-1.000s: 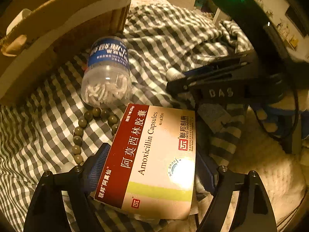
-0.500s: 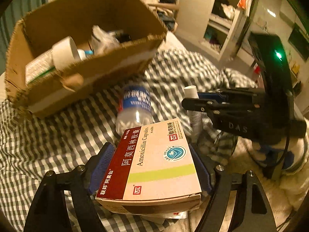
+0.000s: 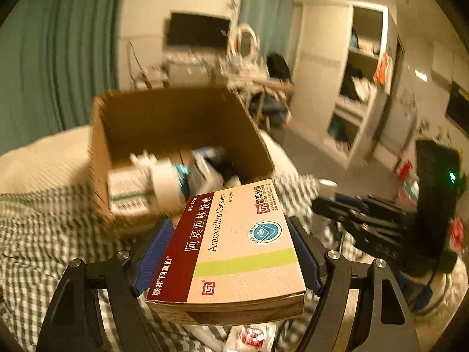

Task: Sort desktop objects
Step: 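Carry the amoxicillin box and white tube over the cardboard box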

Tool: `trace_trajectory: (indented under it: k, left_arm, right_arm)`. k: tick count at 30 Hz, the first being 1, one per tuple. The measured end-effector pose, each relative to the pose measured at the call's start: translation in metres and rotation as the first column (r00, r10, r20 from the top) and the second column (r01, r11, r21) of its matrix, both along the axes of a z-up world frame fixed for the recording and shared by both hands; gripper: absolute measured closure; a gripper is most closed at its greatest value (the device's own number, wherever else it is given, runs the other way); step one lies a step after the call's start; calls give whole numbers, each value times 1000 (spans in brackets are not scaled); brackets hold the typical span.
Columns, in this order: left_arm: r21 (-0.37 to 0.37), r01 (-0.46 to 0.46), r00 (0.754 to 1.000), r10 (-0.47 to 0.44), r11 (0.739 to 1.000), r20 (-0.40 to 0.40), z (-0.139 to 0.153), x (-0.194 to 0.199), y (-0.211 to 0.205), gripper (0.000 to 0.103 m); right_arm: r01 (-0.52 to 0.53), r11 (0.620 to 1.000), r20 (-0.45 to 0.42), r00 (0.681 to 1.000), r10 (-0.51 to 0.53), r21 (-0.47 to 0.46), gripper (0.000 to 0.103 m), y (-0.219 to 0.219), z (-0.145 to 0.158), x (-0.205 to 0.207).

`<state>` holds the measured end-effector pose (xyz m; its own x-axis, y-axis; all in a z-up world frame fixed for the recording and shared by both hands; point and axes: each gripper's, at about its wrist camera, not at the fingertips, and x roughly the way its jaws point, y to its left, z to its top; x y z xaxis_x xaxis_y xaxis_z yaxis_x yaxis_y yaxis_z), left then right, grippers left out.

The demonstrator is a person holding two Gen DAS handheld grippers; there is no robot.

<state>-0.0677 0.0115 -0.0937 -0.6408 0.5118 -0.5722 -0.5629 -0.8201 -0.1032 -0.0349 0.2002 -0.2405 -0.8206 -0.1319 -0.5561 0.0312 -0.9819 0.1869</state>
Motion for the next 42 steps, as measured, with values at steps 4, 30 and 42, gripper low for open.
trace_trajectory:
  k: [4, 30, 42]
  left_arm:
    - [25, -102, 986, 104, 994, -130, 30, 6, -9, 23]
    - [83, -333, 879, 341, 939, -334, 81, -51, -1, 23]
    - [38, -374, 899, 372, 927, -230, 25, -136, 10, 23]
  right_arm:
    - [-4, 1000, -107, 994, 7, 29, 81, -6, 36, 11]
    - [-32, 997, -439, 896, 59, 70, 81, -31, 152, -32]
    - [-34, 997, -364, 930, 57, 67, 81, -13, 108, -114]
